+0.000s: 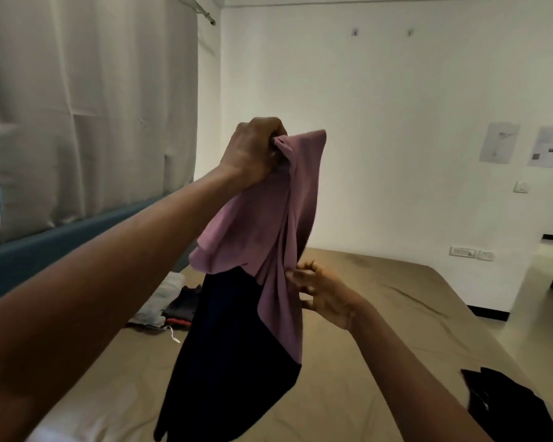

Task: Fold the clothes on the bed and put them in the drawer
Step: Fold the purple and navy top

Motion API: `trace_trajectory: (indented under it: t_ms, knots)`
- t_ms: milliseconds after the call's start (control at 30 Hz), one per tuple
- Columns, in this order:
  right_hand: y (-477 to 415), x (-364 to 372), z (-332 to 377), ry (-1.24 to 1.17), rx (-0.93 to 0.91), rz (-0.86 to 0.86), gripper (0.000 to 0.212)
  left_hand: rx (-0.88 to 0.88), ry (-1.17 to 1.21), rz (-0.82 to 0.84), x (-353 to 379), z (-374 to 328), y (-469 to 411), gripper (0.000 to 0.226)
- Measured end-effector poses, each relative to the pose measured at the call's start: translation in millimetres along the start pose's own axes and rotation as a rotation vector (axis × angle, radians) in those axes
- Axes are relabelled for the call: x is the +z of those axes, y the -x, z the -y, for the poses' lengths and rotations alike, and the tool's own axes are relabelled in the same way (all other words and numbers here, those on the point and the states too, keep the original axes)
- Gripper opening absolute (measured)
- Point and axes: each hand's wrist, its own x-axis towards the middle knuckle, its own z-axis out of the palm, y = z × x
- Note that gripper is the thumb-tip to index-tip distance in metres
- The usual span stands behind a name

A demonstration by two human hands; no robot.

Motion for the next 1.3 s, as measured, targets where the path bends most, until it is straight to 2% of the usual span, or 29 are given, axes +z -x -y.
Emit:
trace_trajectory:
  t_ms: [67,133,233,333,367,400,500,533,600,633,667,733,767,800,900,967,1000,1100,1200,1300]
  knots:
    - [-1,6,15,-0.206,-0.017,0.079,0.069,-0.021,0.058,-0.042,-1,-3,-5,0.026]
    - [3,13,26,-0.176,-0.037,0.132,0.052,-0.014,0.088,-0.06,-1,-1,-8,0.027]
    - [5,9,43,-0.129,-0.088,0.067,0.046,0.004,0.141,-0.104,-5,10,-10,0.027]
    - [8,-23,59,-0.265,-0.168,-0.007,0.034,-0.008,0.215,-0.069,-20,27,-15,0.024]
    - [7,-37,64,-0.222,-0.217,-0.095,0.036,0.016,0.167,-0.028,-28,34,-15,0.024]
    - [6,-52,68,-0.069,-0.279,-0.237,0.038,0.071,0.066,0.025,-35,43,-14,0.025]
    - [5,-85,80,0.779,-0.555,-0.758,0.012,0.366,-0.317,0.175,-41,70,-2,0.03]
    - [5,-94,84,0.948,-0.631,-0.91,0.018,0.426,-0.389,0.197,-38,75,4,0.031]
    - [8,-98,93,0.86,-0.689,-1.056,0.016,0.476,-0.4,0.146,-25,80,17,0.031]
    - [5,-100,97,0.738,-0.63,-1.095,0.006,0.445,-0.355,0.097,-19,79,22,0.028]
    - [0,-101,99,0.566,-0.468,-1.09,0.011,0.368,-0.288,0.041,-11,76,26,0.024]
    - [-13,-101,92,0.198,-0.176,-0.893,0.039,0.069,-0.209,-0.024,1,70,30,0.027]
    - [-16,-100,86,0.117,-0.085,-0.796,0.045,-0.109,-0.192,0.025,7,69,30,0.031]
    - [-15,-98,83,0.145,-0.014,-0.716,0.048,-0.265,-0.128,0.128,13,70,32,0.032]
    - [-3,-95,79,0.38,0.053,-0.635,0.048,-0.586,0.289,0.501,24,89,47,0.022]
    - [4,-101,82,0.506,0.023,-0.634,0.043,-0.676,0.512,0.627,21,106,62,0.016]
    - [7,-104,83,0.551,0.002,-0.628,0.041,-0.693,0.595,0.639,21,114,68,0.014]
    - [14,-110,84,0.599,-0.042,-0.599,0.028,-0.735,0.749,0.519,29,126,83,0.01]
    - [14,-107,86,0.572,-0.021,-0.589,0.023,-0.779,0.628,0.357,48,124,93,0.011]
    - [11,-98,85,0.477,0.017,-0.549,0.039,-0.868,0.623,0.254,65,108,99,0.015]
